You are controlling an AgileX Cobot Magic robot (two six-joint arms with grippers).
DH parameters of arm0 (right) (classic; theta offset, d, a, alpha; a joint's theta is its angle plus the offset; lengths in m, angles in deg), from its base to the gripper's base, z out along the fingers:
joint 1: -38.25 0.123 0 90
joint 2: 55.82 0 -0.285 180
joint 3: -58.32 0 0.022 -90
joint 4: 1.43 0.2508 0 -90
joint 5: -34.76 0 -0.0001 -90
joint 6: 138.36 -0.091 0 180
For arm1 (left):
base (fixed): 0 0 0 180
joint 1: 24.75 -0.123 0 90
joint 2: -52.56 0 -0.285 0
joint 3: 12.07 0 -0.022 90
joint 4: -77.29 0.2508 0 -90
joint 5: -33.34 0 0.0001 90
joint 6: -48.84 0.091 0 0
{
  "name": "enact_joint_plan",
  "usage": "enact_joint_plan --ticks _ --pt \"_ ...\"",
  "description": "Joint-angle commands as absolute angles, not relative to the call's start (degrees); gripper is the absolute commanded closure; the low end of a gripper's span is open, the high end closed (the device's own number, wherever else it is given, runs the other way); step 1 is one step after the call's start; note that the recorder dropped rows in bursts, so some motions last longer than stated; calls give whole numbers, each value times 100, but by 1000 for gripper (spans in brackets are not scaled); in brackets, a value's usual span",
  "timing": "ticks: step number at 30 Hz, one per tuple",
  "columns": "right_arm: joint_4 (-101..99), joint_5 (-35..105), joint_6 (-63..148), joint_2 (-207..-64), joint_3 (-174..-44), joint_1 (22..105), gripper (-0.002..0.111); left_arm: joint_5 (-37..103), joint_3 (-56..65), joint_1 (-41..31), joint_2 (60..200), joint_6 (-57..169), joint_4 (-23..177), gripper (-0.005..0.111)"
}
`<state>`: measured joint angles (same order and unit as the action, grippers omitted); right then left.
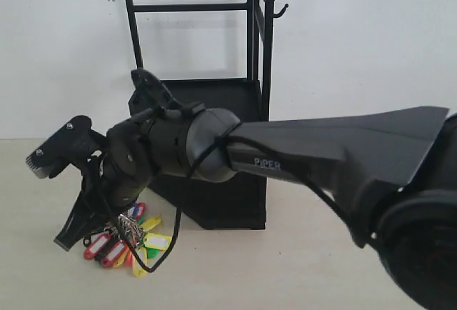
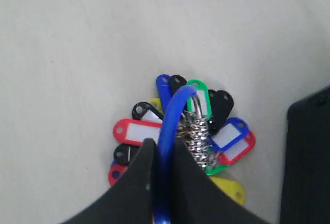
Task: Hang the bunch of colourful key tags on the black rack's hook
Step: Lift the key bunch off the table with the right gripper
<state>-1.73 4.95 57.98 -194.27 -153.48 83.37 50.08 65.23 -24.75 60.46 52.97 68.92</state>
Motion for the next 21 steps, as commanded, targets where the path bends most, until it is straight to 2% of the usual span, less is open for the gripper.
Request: enact_joint_plan --ticks 1,11,18,21 --pt "231 132 5853 -18831 -15367 8348 108 4963 6515 -2472 6034 5317 6921 102" --pt "425 -162 5515 -17573 -15187 8359 108 4963 6515 -2472 6034 5317 6921 102" --pt "400 111 6401 -16576 -13878 8989 108 4963 6515 -2472 6034 5317 6921 102" --pt "-392 482 4702 -16174 -13546 8895 108 4963 6515 -2472 6034 5317 6921 102"
